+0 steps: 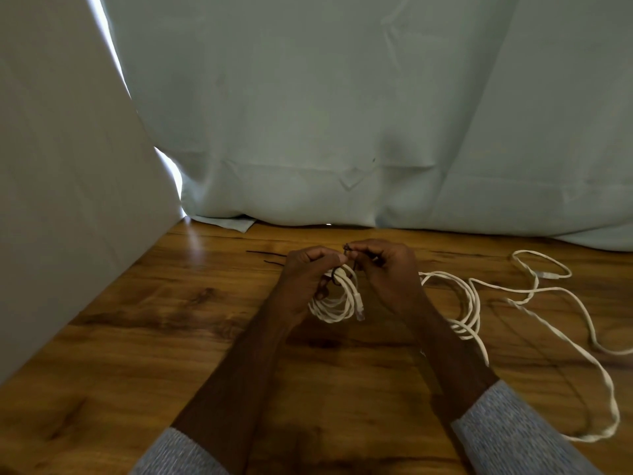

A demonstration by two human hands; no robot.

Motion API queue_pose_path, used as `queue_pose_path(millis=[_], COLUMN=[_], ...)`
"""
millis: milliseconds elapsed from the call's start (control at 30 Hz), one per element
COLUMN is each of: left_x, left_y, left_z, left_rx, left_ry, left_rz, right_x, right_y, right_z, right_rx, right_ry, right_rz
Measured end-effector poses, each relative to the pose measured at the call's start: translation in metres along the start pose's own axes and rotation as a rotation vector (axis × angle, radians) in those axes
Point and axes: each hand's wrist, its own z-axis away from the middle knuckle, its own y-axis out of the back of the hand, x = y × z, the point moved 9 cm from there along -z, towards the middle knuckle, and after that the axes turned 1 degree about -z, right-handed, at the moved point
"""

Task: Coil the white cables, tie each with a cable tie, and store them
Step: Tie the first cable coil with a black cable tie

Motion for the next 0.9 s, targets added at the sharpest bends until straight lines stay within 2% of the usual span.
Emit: queue_pose_path(millis=[433, 900], left_x=[0.006, 0.007], left_y=[-0.001, -0.002], left_z=[0.004, 0.003], left_rx=[0.0, -0.022], left_ry=[0.005, 0.002], left_rz=[0.056, 0.085], right_x=[-0.002, 0.006], right_y=[0.001, -0.002], right_z=[0.001, 0.001], right_rx=[-0.005, 0.005], right_ry=[0.06, 0.073], right_rz=[-0.148, -0.19])
